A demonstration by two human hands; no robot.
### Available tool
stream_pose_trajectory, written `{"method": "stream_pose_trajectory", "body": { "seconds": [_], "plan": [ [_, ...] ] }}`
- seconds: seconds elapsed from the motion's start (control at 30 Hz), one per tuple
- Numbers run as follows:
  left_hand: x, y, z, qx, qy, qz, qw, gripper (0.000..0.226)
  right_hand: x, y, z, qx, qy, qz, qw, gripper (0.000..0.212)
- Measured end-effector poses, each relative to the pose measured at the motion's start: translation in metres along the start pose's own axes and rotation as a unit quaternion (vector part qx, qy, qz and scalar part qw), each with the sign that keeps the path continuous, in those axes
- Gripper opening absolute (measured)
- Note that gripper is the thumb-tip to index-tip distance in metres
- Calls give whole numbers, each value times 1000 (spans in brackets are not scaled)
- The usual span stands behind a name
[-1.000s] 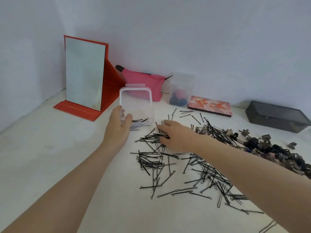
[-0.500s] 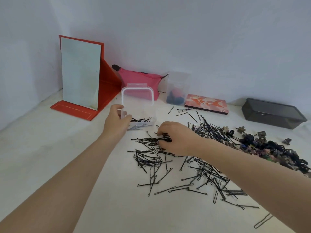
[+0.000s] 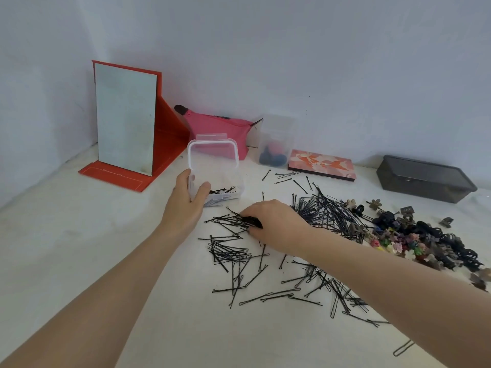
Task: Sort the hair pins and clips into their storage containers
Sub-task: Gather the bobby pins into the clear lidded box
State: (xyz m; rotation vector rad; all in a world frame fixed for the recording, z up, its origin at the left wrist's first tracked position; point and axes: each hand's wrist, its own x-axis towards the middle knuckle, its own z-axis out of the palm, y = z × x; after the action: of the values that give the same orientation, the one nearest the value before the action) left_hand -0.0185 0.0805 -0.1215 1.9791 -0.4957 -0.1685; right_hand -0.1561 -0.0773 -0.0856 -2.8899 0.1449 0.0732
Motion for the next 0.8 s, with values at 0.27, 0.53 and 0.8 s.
{"method": "stream_pose_trajectory", "body": {
  "seconds": [0.27,0.53,0.8],
  "plan": [
    [-3,0,-2,-12,-1,-3,1000,65,-1,-7,9,-68,30,8,997,34],
    [-11,-1,-1,13,-21,17,1000,65,-3,-4,3,-75,-14,12,997,32],
    [-14,-6,1,50,-20,50,997,61,-7,2,-10,-35,-52,0,998,30]
  ]
}}
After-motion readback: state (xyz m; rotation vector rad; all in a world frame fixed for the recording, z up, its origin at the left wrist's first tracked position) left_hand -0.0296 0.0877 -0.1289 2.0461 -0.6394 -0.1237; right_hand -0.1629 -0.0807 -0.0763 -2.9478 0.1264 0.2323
